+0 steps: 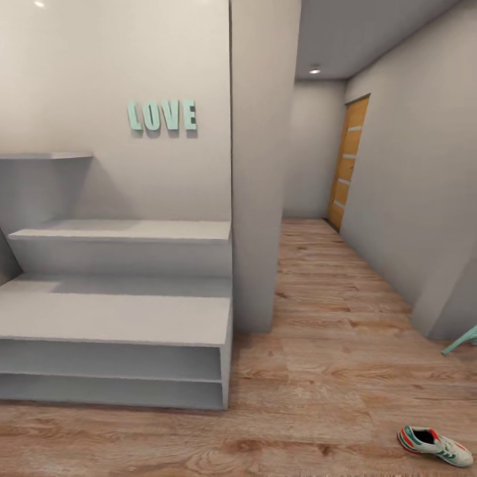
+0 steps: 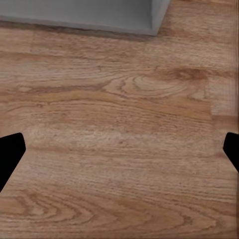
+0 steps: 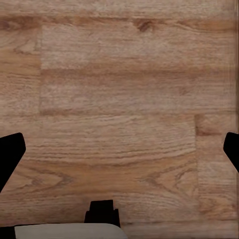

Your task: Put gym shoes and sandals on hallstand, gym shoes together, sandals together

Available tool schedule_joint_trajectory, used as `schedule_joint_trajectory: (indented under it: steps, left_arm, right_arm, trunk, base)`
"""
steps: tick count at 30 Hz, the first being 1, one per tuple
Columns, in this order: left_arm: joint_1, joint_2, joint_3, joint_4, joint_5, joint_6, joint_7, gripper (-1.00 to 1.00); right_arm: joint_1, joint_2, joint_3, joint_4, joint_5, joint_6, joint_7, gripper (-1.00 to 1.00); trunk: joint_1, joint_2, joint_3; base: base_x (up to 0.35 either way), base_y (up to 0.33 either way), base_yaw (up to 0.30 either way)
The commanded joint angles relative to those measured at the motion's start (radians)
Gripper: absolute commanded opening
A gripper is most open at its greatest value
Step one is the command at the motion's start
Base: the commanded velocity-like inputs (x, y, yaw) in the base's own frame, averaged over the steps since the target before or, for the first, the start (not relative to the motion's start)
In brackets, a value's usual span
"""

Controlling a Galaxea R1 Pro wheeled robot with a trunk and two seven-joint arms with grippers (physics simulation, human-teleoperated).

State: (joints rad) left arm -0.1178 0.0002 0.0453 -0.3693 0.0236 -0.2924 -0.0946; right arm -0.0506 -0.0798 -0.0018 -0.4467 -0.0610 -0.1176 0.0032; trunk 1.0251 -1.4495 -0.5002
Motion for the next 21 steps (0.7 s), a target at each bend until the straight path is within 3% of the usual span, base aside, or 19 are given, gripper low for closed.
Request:
schedule_joint_trajectory:
  steps: [1, 21]
  left_arm:
    - [0.000, 0.000, 0.005, 0.001, 0.003, -0.002, -0.008, 1.00]
    - [0.000, -0.002, 0.004, 0.001, 0.003, -0.002, -0.008, 1.00]
  right_arm:
    - [-0.001, 0.000, 0.000, 0.001, -0.006, -0.004, 0.000, 1.00]
    - [-0.001, 0.000, 0.000, 0.002, -0.006, -0.004, 0.000, 1.00]
  trunk:
    - [0.000, 0.000, -0.001]
    - [0.000, 0.000, -0.001]
  base:
    - [0.000, 0.000, -0.267]
    - [0.000, 0.000, -0.267]
